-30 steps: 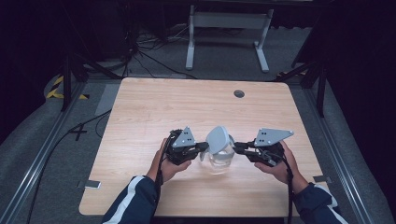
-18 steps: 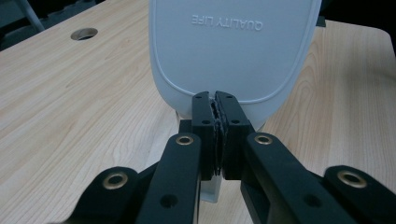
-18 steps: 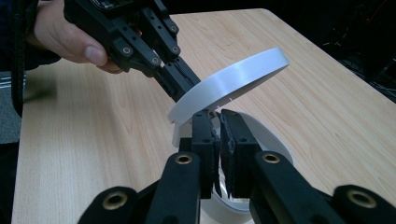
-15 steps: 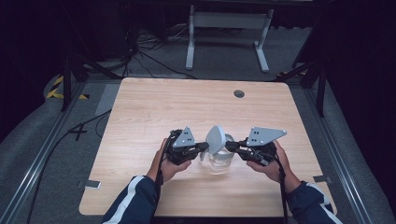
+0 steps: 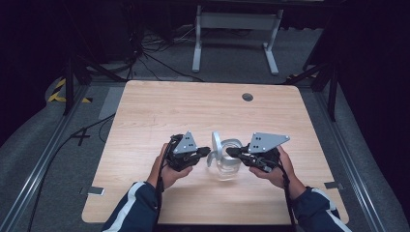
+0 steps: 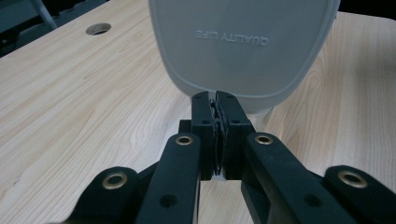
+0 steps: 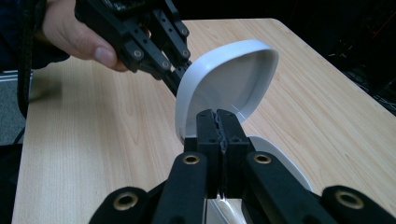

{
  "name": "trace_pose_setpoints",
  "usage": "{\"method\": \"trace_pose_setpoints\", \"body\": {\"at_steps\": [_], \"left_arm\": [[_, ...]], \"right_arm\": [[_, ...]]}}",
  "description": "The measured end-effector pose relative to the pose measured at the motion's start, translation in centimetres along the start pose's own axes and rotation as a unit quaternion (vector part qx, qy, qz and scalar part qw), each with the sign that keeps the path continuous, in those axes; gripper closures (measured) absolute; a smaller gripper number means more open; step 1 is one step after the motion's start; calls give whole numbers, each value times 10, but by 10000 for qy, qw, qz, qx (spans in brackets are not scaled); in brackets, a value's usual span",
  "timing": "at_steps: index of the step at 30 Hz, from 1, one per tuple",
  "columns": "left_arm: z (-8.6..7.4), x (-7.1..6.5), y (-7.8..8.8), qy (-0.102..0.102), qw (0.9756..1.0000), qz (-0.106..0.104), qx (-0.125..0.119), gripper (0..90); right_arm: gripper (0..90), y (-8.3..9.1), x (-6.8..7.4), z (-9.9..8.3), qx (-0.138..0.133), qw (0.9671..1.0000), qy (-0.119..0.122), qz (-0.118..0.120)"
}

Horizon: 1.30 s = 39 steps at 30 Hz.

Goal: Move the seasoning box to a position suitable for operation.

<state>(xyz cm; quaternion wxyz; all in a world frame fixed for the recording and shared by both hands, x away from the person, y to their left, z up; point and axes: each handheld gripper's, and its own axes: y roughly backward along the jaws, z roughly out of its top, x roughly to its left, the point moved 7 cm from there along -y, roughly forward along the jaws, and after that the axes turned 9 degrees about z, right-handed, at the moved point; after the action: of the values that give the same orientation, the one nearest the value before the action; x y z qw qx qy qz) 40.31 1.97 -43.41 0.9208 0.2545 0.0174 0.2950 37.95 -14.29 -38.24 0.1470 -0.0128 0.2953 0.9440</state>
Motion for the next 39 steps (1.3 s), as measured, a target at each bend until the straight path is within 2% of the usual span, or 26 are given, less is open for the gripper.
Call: {"method": "trace_pose_setpoints", "body": {"at_steps": [6,10,21,22,27,39], "left_arm": [[-10,7,16,11,9999,149,47,868],[-21,11,25,26,9995,260,166,862],[-43,21,37,56,9979,484,418,850],[-45,22,38,105,9978,495,434,846],[-57,25,42,84,9962,575,646,824],[-89,32,57,260,9924,709,976,789]], "right_arm": [[896,-4,3,0,47,10000,16,42],[897,-6,3,0,54,10000,30,39],[895,-6,4,0,67,10000,64,10],[895,-6,3,-1,73,10000,64,-16],[894,1,0,-3,86,9999,80,-119],[887,28,-12,-14,103,9990,-1,-430]]}}
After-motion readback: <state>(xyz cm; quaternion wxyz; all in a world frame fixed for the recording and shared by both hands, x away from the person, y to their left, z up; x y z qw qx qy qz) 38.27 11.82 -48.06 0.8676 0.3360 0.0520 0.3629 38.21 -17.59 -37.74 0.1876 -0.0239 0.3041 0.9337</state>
